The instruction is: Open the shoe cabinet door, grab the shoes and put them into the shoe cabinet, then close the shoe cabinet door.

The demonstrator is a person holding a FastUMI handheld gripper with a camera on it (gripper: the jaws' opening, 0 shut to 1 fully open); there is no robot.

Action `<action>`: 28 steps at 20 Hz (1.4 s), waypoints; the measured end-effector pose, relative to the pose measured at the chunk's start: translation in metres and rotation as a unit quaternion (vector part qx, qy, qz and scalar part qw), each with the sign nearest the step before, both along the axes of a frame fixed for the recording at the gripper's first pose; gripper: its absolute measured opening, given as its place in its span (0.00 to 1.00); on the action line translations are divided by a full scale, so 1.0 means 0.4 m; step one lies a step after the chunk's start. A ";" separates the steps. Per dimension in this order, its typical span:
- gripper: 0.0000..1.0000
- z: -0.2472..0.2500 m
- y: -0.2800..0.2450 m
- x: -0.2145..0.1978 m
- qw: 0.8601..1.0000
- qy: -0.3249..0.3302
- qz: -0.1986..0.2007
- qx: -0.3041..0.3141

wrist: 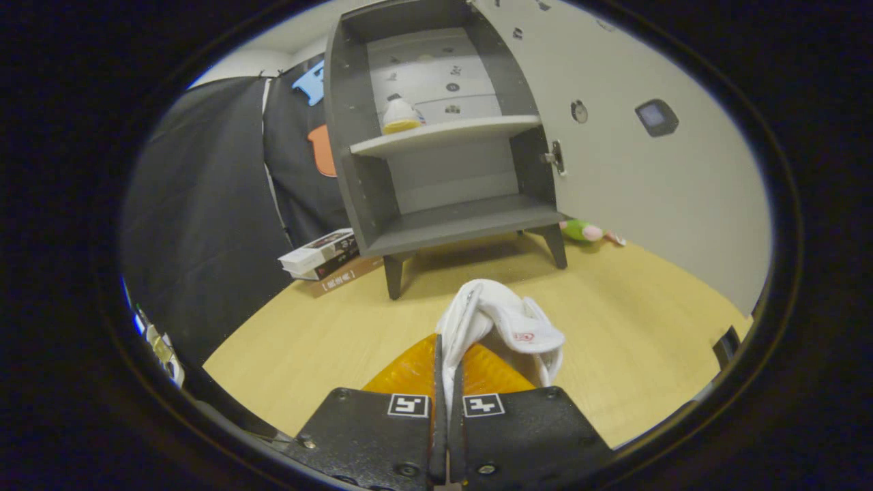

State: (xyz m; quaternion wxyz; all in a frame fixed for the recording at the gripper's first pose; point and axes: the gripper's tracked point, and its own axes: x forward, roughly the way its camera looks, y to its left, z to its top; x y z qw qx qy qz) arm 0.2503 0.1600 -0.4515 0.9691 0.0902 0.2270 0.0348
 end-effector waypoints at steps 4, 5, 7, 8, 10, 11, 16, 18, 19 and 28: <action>0.05 0.185 -0.008 0.044 0.999 -0.051 0.000 -0.014; 0.05 0.238 -0.016 0.065 0.998 -0.065 -0.002 -0.020; 0.05 0.333 -0.032 0.106 0.996 -0.088 -0.007 -0.032; 0.05 0.372 -0.041 0.128 0.995 -0.096 -0.009 -0.036; 0.05 0.459 -0.067 0.185 0.992 -0.114 -0.024 -0.040; 0.05 0.497 -0.078 0.216 0.991 -0.120 -0.030 -0.045; 0.05 0.667 -0.091 0.426 0.986 -0.140 -0.024 -0.091; 0.05 0.704 -0.096 0.526 0.985 -0.132 -0.024 -0.109; 0.05 0.717 -0.100 0.576 0.984 -0.127 -0.025 -0.119; 0.05 0.633 -0.079 0.959 0.952 -0.093 0.032 -0.289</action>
